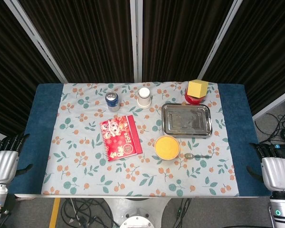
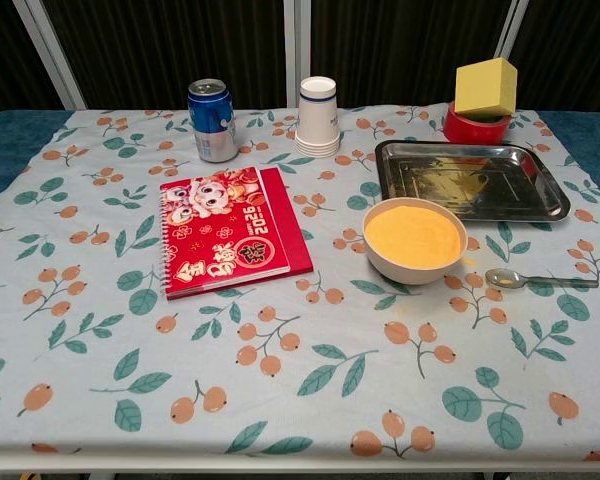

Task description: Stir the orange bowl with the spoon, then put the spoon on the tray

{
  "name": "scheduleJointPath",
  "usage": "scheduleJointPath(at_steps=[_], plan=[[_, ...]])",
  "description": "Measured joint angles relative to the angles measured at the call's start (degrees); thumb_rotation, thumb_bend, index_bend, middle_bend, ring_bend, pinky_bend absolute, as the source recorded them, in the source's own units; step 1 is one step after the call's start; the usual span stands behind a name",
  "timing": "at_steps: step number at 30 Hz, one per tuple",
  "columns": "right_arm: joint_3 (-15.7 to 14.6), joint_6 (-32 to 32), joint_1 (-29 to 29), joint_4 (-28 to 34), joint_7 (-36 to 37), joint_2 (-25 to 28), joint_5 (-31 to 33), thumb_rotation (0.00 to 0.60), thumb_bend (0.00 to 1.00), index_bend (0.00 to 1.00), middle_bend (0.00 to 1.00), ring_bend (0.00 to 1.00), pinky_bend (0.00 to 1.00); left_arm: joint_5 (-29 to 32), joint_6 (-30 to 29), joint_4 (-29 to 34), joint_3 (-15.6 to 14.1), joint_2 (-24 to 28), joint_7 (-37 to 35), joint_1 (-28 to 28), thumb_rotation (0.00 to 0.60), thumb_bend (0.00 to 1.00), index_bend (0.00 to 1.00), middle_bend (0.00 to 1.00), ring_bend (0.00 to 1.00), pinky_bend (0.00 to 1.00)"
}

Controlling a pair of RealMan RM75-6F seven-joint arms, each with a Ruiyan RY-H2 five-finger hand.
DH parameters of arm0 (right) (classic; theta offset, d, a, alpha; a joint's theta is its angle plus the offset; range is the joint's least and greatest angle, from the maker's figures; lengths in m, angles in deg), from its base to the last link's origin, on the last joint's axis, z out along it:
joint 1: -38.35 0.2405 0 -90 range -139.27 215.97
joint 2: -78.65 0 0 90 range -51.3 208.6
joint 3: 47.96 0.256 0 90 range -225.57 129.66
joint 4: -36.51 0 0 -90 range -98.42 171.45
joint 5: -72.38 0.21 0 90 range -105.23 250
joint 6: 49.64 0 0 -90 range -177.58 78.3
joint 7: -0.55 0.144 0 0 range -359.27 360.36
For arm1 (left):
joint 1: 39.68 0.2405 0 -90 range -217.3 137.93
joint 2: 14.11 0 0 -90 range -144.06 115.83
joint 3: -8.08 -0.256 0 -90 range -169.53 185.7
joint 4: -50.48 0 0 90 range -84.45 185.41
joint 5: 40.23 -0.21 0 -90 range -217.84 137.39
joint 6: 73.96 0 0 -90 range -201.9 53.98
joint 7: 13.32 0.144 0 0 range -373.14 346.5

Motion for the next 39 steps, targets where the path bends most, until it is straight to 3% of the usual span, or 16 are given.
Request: scheduleJointPath(at_steps=[13, 16, 18, 20, 21, 24, 29, 39], plan=[[-0.6, -0.5, -0.5, -0.1, 1.7, 0.5, -1.1, 0.600, 0.14, 0.21, 0.29, 0.19, 0.29, -0.6, -1.6, 0.0, -0.2, -0.7, 0.1, 0.8, 0.600, 0.09, 0.16, 0.16, 0.13, 0.14], [-0.6, -0.3, -0.2, 0.0, 1.8, 0.7, -1.6, 0.600, 0.14, 0.22, 0.34, 0.25, 0.30, -0.7, -1.5, 0.0, -0.4, -0.7, -0.1, 0.9, 0.600, 0.09, 0.16, 0.16, 0.13, 0.14], [-0.6, 0.1, 0.3, 0.1, 1.5, 0.7, -2.0, 0.600, 0.14, 0.24, 0.44, 0.39, 0.44, -0.7, -1.4, -0.1, -0.6, -0.8, -0.4, 1.0, 0.600, 0.09, 0.16, 0.16, 0.13, 0.14], [-0.3, 0.9, 1.2, 0.2, 0.5, 0.4, -2.2, 0.600, 0.14, 0.28, 0.63, 0.64, 0.75, -0.6, -1.3, -0.4, -0.7, -0.9, -0.7, 1.1, 0.600, 0.09, 0.16, 0.16, 0.13, 0.14], [-0.2, 1.5, 1.7, 0.3, 0.2, 0.3, -2.3, 0.600, 0.13, 0.30, 0.71, 0.71, 0.84, -0.5, -1.2, -0.4, -0.7, -1.0, -0.8, 1.1, 0.600, 0.09, 0.16, 0.16, 0.13, 0.14], [0.2, 4.7, 3.8, 0.6, -0.8, -0.3, -2.3, 0.600, 0.13, 0.37, 0.83, 0.85, 0.97, -0.4, -1.0, -0.8, -0.9, -1.2, -1.4, 1.2, 0.600, 0.09, 0.16, 0.16, 0.13, 0.14], [1.1, 12.6, 8.5, 0.4, -2.5, -2.2, -0.8, 0.600, 0.13, 0.43, 0.92, 0.94, 1.00, 0.0, -0.3, -1.5, -1.0, -1.5, -2.0, 1.2, 0.600, 0.09, 0.16, 0.16, 0.13, 0.14], [2.1, 29.9, 18.5, -5.6, -5.9, -9.9, 7.7, 0.600, 0.17, 0.46, 0.94, 0.96, 1.00, 0.3, 0.8, -2.4, -1.1, -1.9, -3.2, 0.9, 0.600, 0.09, 0.16, 0.16, 0.13, 0.14]])
